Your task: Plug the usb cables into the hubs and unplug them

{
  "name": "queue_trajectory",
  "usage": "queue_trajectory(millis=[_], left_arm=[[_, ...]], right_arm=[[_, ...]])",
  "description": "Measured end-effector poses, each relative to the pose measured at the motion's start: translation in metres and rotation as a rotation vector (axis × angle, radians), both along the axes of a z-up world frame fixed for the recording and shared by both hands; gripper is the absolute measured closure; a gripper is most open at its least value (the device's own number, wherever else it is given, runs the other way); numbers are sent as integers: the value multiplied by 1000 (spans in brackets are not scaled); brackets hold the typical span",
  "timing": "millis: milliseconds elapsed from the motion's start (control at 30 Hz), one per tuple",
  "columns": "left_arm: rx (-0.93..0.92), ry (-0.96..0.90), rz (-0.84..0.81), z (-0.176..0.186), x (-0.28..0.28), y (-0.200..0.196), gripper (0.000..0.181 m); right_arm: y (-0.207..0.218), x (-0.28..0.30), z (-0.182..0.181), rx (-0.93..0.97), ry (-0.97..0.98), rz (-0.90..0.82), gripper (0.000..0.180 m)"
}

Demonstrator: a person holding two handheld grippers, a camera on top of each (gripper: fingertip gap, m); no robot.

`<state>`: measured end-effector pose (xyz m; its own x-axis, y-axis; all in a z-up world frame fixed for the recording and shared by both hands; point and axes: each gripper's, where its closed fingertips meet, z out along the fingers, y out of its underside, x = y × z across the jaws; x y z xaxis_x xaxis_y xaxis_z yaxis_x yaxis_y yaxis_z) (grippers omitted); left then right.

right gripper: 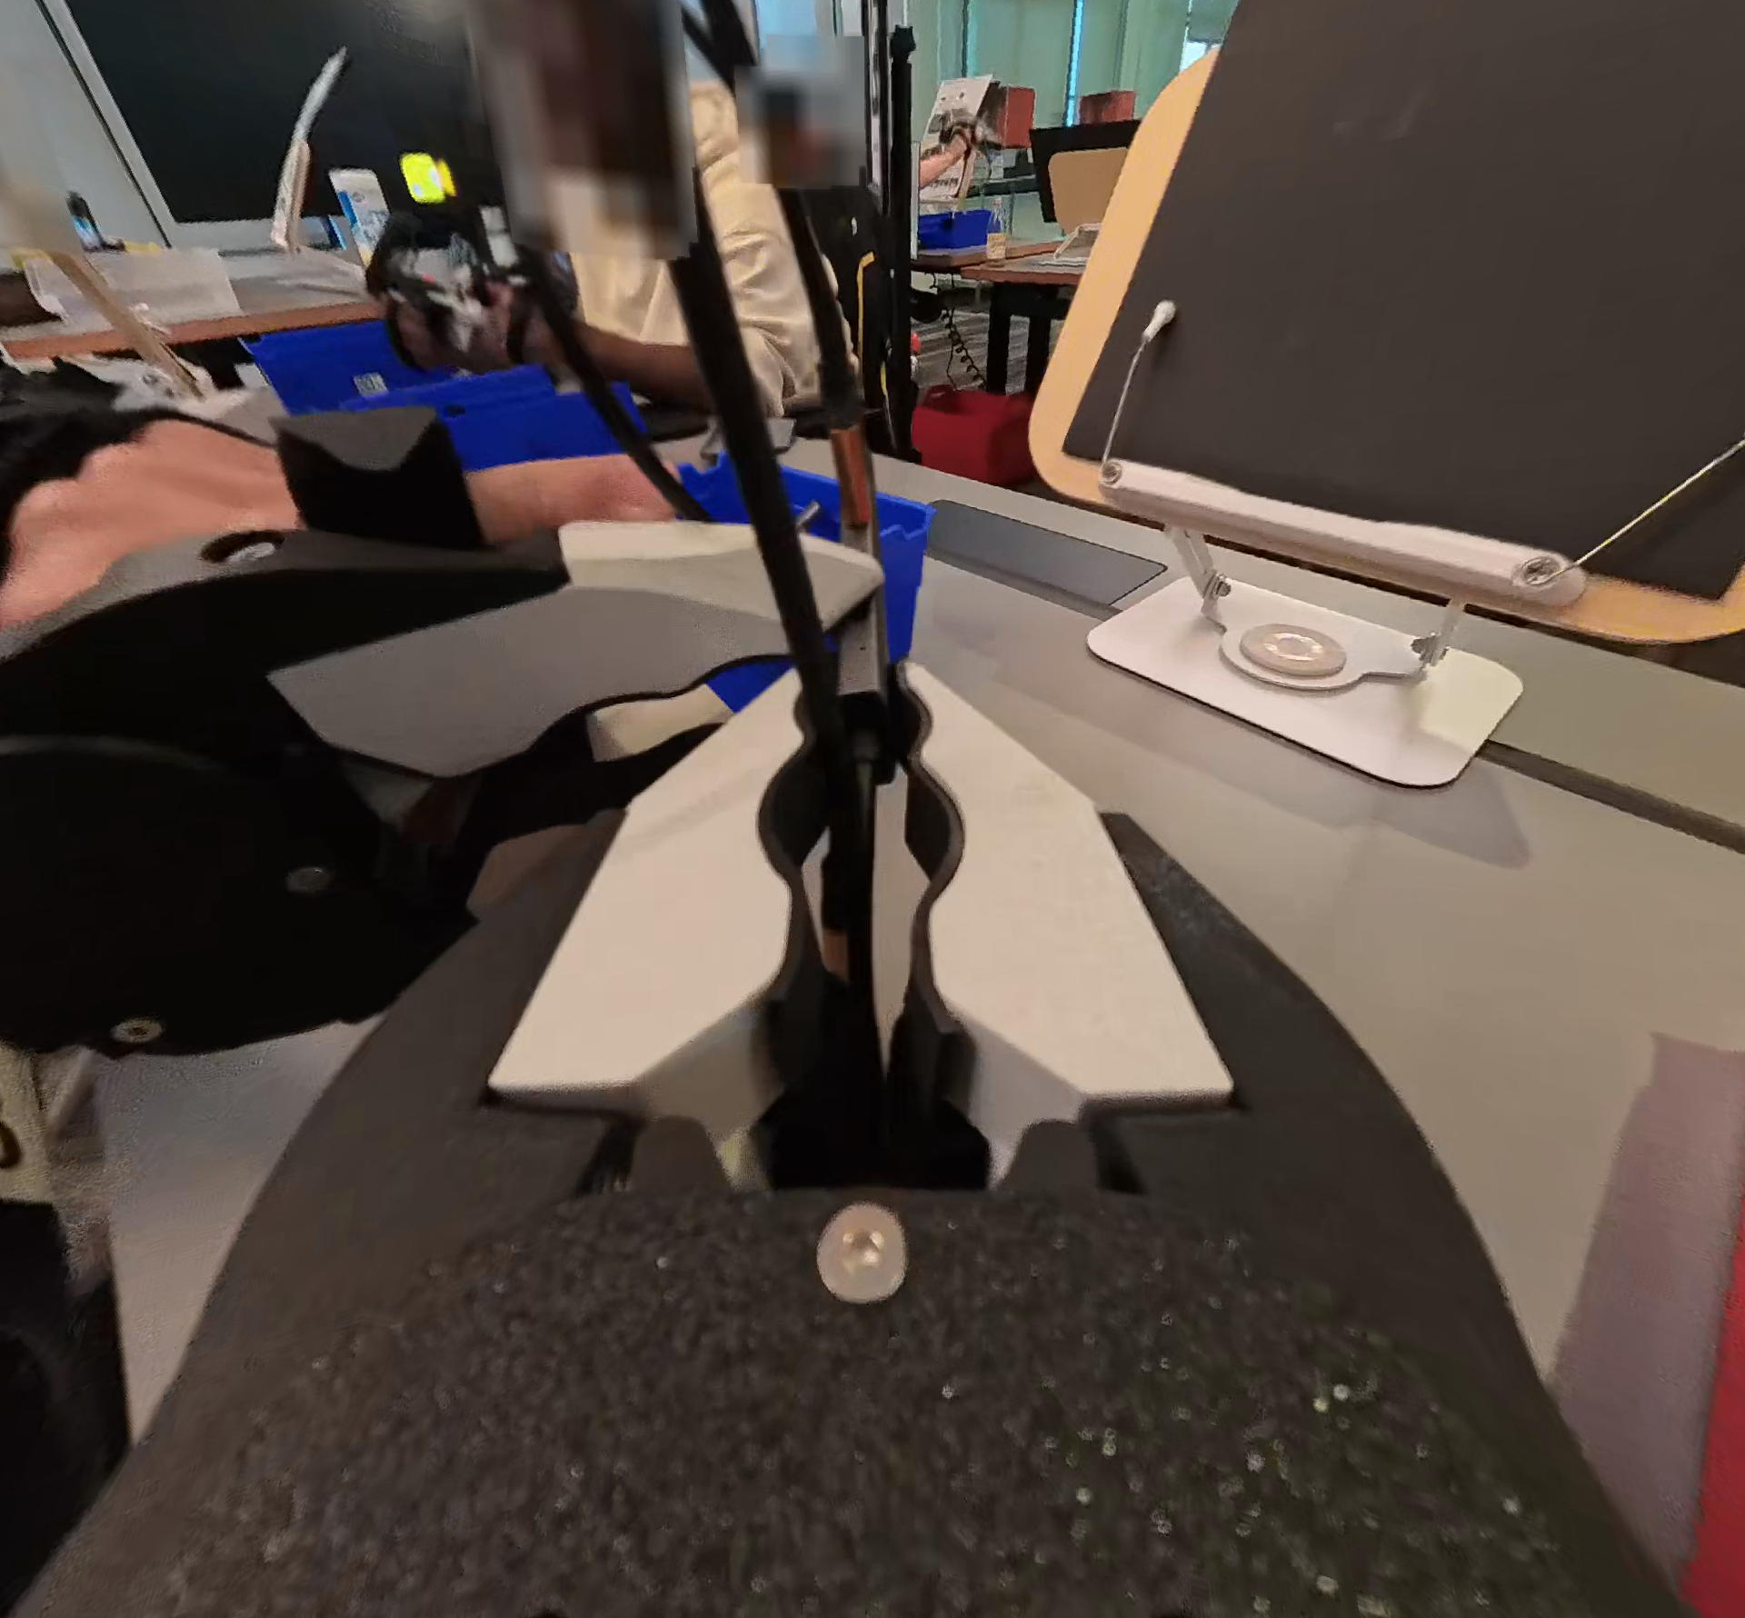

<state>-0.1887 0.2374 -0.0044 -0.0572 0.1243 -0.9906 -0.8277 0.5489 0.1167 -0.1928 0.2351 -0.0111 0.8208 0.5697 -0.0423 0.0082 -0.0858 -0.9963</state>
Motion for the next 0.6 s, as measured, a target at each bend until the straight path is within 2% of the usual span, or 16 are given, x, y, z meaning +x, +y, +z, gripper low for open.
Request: queue_trajectory(millis=[100,133,233,333,467,533,600], left_arm=[[-101,-21,-44,-11,0,-7,161],[-167,-30,-69,-17,-2,-13,166],[-511,-132,-137,-36,-10,-41,163],[-1020,-361,-197,-46,-22,-64,160],[-1541,-797,-289,-28,-52,-52,148],[-1689,-876,-354,-26,-63,-53,136],[-1674,-868,-446,-24,-65,-58,136]], right_arm=[[1,6,-9,-6,-37,-13,172],[4,15,-14,-24,-40,-34,172],[7,37,-25,-88,29,-19,172],[-11,34,-19,-76,126,165,172],[-51,18,-2,21,107,422,172],[-71,9,4,23,116,554,172],[-88,2,7,24,125,664,172]])
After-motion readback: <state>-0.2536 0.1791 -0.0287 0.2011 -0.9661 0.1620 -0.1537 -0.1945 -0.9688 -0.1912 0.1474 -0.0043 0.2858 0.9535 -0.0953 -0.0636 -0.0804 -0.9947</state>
